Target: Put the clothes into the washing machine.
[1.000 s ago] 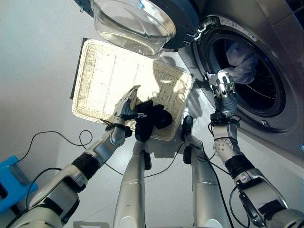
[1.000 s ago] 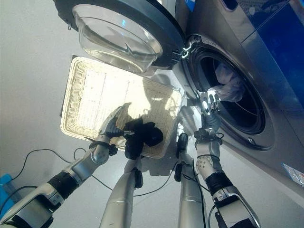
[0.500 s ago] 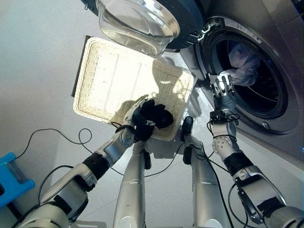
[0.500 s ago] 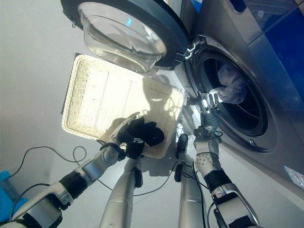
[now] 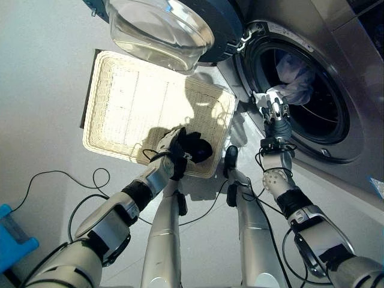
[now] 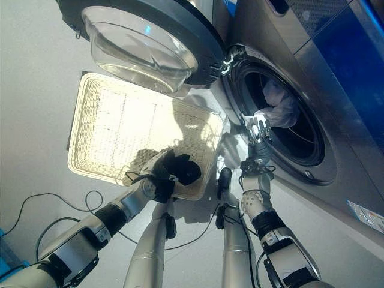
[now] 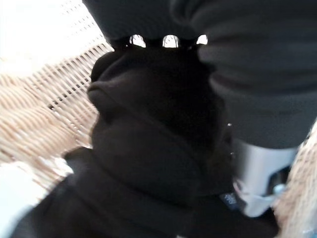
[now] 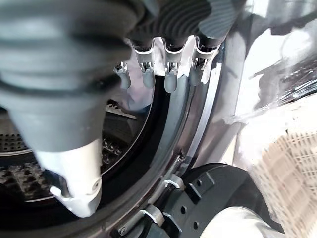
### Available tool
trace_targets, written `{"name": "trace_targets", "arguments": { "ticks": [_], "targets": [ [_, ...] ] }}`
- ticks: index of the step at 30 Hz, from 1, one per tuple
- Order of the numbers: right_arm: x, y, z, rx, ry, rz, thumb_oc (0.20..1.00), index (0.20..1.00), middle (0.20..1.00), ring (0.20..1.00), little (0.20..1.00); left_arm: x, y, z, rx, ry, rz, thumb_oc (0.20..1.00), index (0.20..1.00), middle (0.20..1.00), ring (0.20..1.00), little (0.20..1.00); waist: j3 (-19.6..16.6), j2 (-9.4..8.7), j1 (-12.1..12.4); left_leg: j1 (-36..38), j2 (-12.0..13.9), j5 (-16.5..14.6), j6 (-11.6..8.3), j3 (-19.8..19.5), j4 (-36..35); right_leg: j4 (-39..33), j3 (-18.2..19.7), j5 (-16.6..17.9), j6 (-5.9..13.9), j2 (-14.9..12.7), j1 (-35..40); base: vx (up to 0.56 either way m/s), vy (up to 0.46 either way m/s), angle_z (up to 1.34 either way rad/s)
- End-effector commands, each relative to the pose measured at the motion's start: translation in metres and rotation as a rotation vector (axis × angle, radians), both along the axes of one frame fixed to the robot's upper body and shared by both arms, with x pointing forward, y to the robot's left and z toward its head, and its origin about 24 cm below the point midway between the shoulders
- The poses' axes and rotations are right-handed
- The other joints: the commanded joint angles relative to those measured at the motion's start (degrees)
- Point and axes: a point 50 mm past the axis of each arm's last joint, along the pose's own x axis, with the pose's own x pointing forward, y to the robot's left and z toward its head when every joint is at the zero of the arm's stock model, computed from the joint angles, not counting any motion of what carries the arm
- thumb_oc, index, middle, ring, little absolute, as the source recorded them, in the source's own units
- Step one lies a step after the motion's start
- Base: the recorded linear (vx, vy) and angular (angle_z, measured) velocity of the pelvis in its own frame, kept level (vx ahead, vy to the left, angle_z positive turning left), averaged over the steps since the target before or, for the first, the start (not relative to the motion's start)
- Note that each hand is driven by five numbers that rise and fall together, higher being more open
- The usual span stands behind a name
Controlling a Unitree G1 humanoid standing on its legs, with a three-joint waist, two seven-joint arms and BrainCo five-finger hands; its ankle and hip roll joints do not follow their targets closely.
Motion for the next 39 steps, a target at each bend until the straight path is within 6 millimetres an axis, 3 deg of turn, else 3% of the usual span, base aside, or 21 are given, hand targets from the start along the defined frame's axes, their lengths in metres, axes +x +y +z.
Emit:
{"name": "trace_targets", "arguments": {
  "ticks": [1, 7, 15, 16, 17, 18, 29, 39],
  "targets": [
    [0.0, 0.002, 0.014, 0.044, -0.092, 0.004, 1.0, 1.0, 1.0, 1.0, 1.0, -0.003, 0.012, -0.014, 0.107, 0.062, 0.081, 1.0, 1.0, 1.0, 1.0, 1.0, -1.1, -1.29, 0.8, -0.3, -3.4, -2.2, 2.43, 5.0, 1.8, -2.3, -1.3, 4.5, 3.12, 4.1, 1.2, -0.01, -0.01, -0.06],
    [0.004, 0.011, 0.017, 0.1, -0.123, 0.03, 1.0, 1.0, 1.0, 1.0, 1.0, -0.006, 0.03, -0.028, 0.272, 0.183, 0.196, 1.0, 1.0, 1.0, 1.0, 1.0, -1.1, -2.99, -0.4, -0.7, -2.7, -1.9, 2.08, 5.1, 1.1, -3.4, -0.6, 5.4, 3.36, 4.9, 0.7, -0.01, -0.011, -0.05],
    [0.005, 0.011, 0.018, 0.191, -0.134, 0.025, 1.0, 1.0, 1.0, 1.0, 1.0, -0.007, 0.037, -0.03, 0.36, 0.253, 0.201, 1.0, 1.0, 1.0, 1.0, 1.0, -1.1, -3.59, -0.9, -1.1, -2.6, -1.7, 1.87, 5.2, 0.6, -4.2, -0.4, 5.9, 3.4, 5.2, 0.4, -0.01, 0.001, -0.01],
    [0.005, 0.01, 0.018, 0.195, -0.135, 0.025, 1.0, 1.0, 1.0, 1.0, 1.0, -0.006, 0.036, -0.03, 0.356, 0.249, 0.199, 0.912, 0.912, 0.912, 0.912, 0.912, -1.1, -3.62, -0.9, -1.2, -2.6, -1.7, 1.87, 5.1, 0.6, -4.3, -0.4, 5.9, 3.4, 5.3, 0.4, 0.0, 0.0, 0.0],
    [0.005, 0.01, 0.019, 0.204, -0.136, 0.023, 1.0, 1.0, 1.0, 1.0, 1.0, -0.006, 0.035, -0.029, 0.346, 0.231, 0.19, 0.46, 0.46, 0.46, 0.46, 0.46, -1.1, -3.65, -0.9, -1.3, -2.6, -1.7, 1.87, 5.1, 0.5, -4.3, -0.3, 5.9, 3.39, 5.3, 0.2, 0.0, 0.0, 0.0],
    [0.005, 0.011, 0.019, 0.213, -0.137, 0.023, 1.0, 1.0, 1.0, 1.0, 1.0, -0.004, 0.033, -0.027, 0.336, 0.206, 0.177, 0.2, 0.2, 0.2, 0.2, 0.2, -1.1, -3.72, -0.9, -1.4, -2.5, -1.7, 1.83, 5.1, 0.6, -4.3, -0.3, 5.9, 3.39, 5.3, 0.2, 0.0, 0.0, 0.0],
    [0.002, 0.007, 0.019, 0.257, -0.176, 0.012, 1.0, 1.0, 1.0, 1.0, 1.0, 0.011, 0.031, 0.001, 0.321, -0.012, 0.12, 0.2, 0.2, 0.2, 0.2, 0.2, -1.1, -4.03, -1.1, -1.5, -2.5, -1.8, 1.68, 5.1, 0.8, -4.5, -0.5, 6.1, 3.39, 5.0, 0.3, 0.0, 0.0, 0.0],
    [-0.001, 0.015, 0.026, 0.189, -0.203, 0.038, 1.0, 1.0, 1.0, 1.0, 1.0, 0.015, 0.029, 0.011, 0.241, -0.121, 0.082, 0.2, 0.2, 0.2, 0.2, 0.2, -1.1, -3.89, -1.0, -0.6, -2.6, -1.9, 1.72, 5.3, 0.7, -4.3, -0.3, 5.8, 3.29, 5.0, 0.9, 0.0, 0.0, 0.0]
  ]
}}
